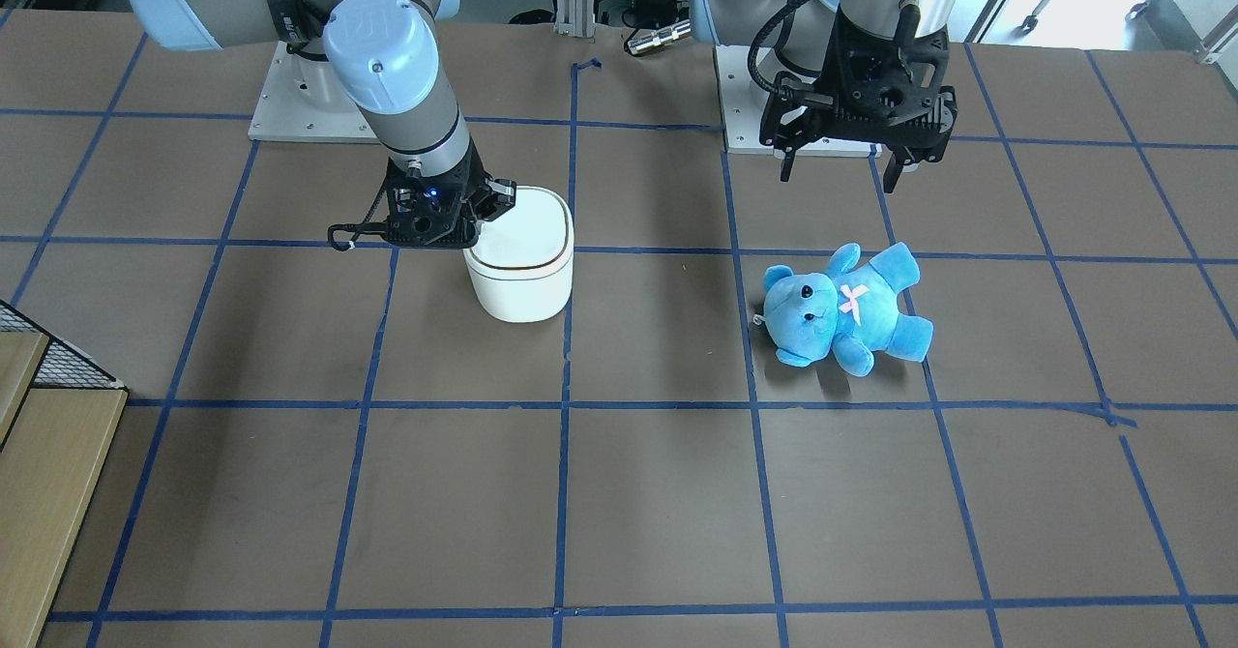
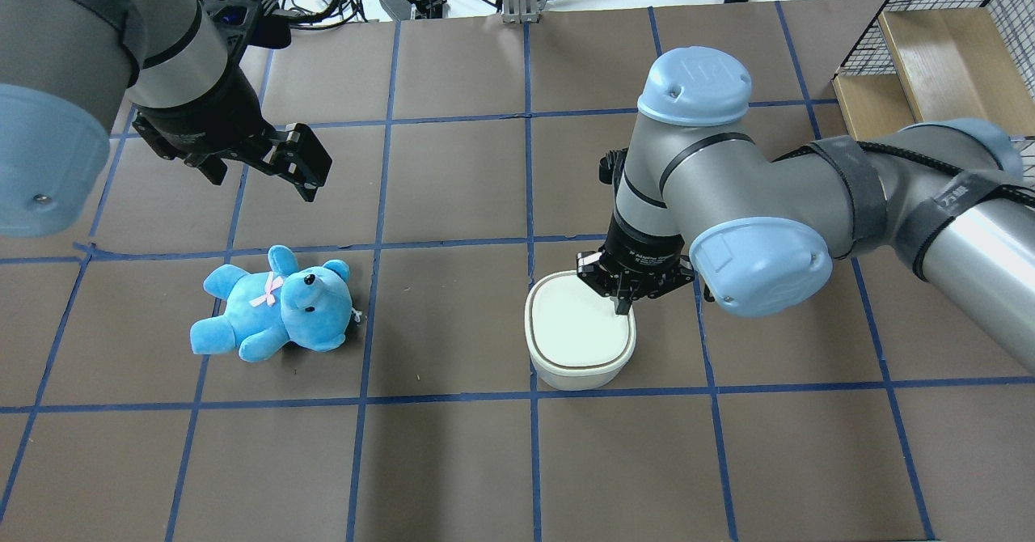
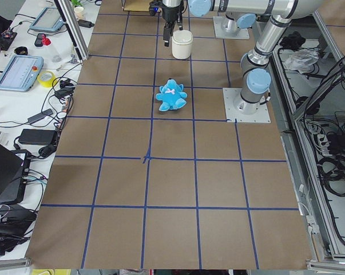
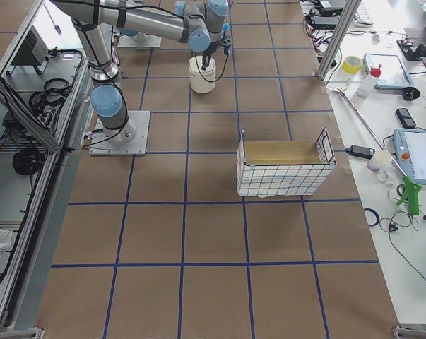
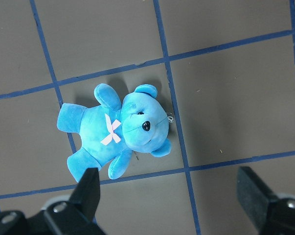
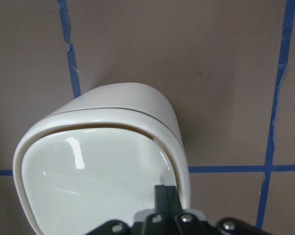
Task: Open trash can with right arm
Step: 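Press down on the lid's near edge with the right gripper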
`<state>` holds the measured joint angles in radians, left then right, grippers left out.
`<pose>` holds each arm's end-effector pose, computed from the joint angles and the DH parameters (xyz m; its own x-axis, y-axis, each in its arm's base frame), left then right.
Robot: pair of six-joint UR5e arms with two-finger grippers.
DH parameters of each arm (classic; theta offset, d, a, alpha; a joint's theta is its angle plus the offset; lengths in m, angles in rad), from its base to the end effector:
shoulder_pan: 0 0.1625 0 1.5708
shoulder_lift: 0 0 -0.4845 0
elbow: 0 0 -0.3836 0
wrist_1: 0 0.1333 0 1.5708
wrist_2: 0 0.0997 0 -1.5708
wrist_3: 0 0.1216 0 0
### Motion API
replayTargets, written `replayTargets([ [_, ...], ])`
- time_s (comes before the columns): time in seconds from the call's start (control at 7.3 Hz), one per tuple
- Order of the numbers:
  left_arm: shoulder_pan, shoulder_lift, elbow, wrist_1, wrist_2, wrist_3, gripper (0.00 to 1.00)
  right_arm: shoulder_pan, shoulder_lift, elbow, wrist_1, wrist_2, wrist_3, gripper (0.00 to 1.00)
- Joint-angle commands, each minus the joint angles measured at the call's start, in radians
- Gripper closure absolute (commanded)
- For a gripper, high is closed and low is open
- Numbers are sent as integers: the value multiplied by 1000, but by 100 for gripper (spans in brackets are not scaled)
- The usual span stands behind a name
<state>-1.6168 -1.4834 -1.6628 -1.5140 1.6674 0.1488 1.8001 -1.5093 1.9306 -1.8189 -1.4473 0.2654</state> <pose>-0.1420 -0.4411 0.5277 -0.9767 0.1882 -0.1030 0.1929 0.9805 -0.0373 0.2483 -0.4116 0.3532 -0.9960 0.0539 -0.0719 0.0387 0.9794 0.1981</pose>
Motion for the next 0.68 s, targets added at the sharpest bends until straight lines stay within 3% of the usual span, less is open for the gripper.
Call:
replayTargets([
  [0.0,0,0,0,0,0,0,0,1,6,18,-11,17,0,100],
  [0.55,0,0,0,0,0,0,0,1,3,-13,-8,15,2,100],
])
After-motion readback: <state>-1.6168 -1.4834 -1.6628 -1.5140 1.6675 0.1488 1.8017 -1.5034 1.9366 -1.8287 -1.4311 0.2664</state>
